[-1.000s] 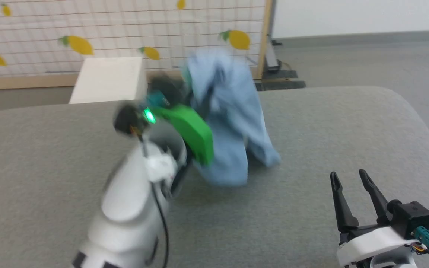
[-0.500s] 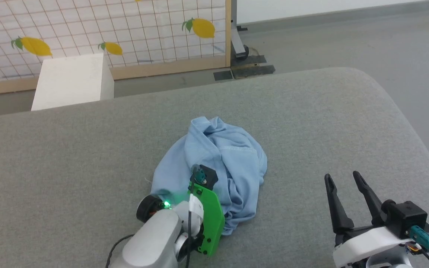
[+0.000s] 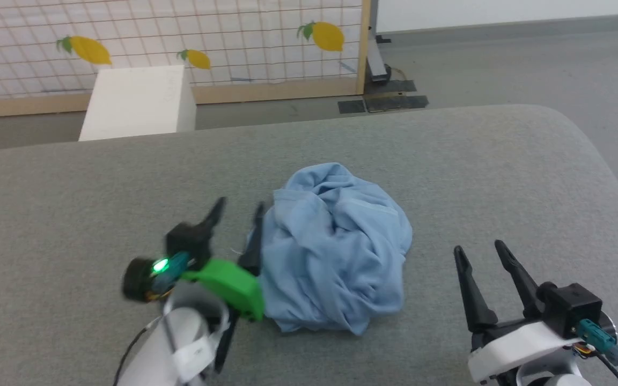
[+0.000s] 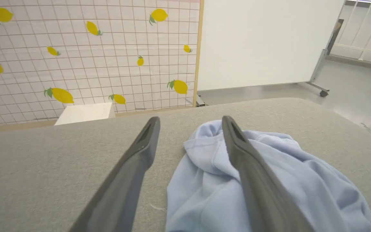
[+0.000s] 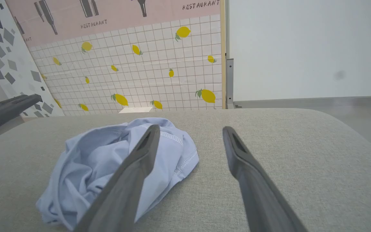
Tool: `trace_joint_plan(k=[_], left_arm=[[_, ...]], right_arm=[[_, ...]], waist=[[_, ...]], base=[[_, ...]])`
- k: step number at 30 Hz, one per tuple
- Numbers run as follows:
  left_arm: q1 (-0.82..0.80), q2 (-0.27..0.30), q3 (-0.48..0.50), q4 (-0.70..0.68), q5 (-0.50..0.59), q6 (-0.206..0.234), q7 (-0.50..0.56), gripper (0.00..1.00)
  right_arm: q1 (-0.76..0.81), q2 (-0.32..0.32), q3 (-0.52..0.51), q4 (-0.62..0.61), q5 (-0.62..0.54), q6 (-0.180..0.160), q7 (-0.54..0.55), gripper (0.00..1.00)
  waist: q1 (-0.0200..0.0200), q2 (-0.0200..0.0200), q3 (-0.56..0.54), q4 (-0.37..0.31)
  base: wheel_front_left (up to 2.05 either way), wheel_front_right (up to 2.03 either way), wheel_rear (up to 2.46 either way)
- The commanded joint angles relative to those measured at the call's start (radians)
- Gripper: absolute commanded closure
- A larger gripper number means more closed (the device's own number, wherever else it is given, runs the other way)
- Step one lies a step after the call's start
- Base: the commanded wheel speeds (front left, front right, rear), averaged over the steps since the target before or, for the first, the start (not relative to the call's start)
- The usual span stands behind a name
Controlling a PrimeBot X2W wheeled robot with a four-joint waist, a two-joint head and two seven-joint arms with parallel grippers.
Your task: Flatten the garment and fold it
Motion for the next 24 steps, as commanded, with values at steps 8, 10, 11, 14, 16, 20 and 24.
trace_joint_plan(k=[8,10,11,14,16,20,24], left_arm=[[0.187,0.039,0.121,-0.157,0.055,0.061,-0.084,0.00],[0.238,0.031,0.159,-0.207,0.078,0.068,-0.084,0.00],[0.258,0.026,0.174,-0.226,0.089,0.069,-0.084,0.00],[0.314,0.006,0.222,-0.265,0.117,0.063,-0.084,0.00],[0.330,-0.008,0.248,-0.274,0.129,0.050,-0.084,0.00],[0.335,-0.035,0.280,-0.280,0.155,0.023,-0.084,0.00],[0.330,-0.060,0.301,-0.269,0.170,-0.003,-0.084,0.00]], right_arm=[[-0.062,0.000,0.096,-0.022,-0.021,-0.001,0.030,0.00],[-0.079,0.000,0.139,-0.016,-0.005,-0.001,0.072,0.00],[-0.087,0.000,0.163,-0.008,0.009,-0.001,0.105,0.00],[-0.115,-0.005,0.237,0.029,0.061,-0.001,0.274,0.00],[-0.128,-0.005,0.252,0.051,0.085,-0.001,0.401,0.00],[-0.155,-0.009,0.285,0.049,0.110,-0.001,0.585,0.00],[-0.182,-0.018,0.297,0.009,0.130,-0.001,0.633,1.00]], waist=[[0.0001,0.0061,0.011,0.067],[0.0001,0.0061,0.016,0.084],[0.0001,0.0061,0.018,0.091],[0.0001,0.0061,0.027,0.118],[0.0001,0.0061,0.034,0.133],[0.0001,0.0061,0.047,0.161],[0.0001,0.0061,0.053,0.174]], base=[[0.00,0.00,0.00],[0.00,0.00,0.00],[0.00,0.00,0.00],[0.00,0.00,0.00],[0.00,0.00,0.00],[0.00,0.00,0.00],[0.00,0.00,0.00]])
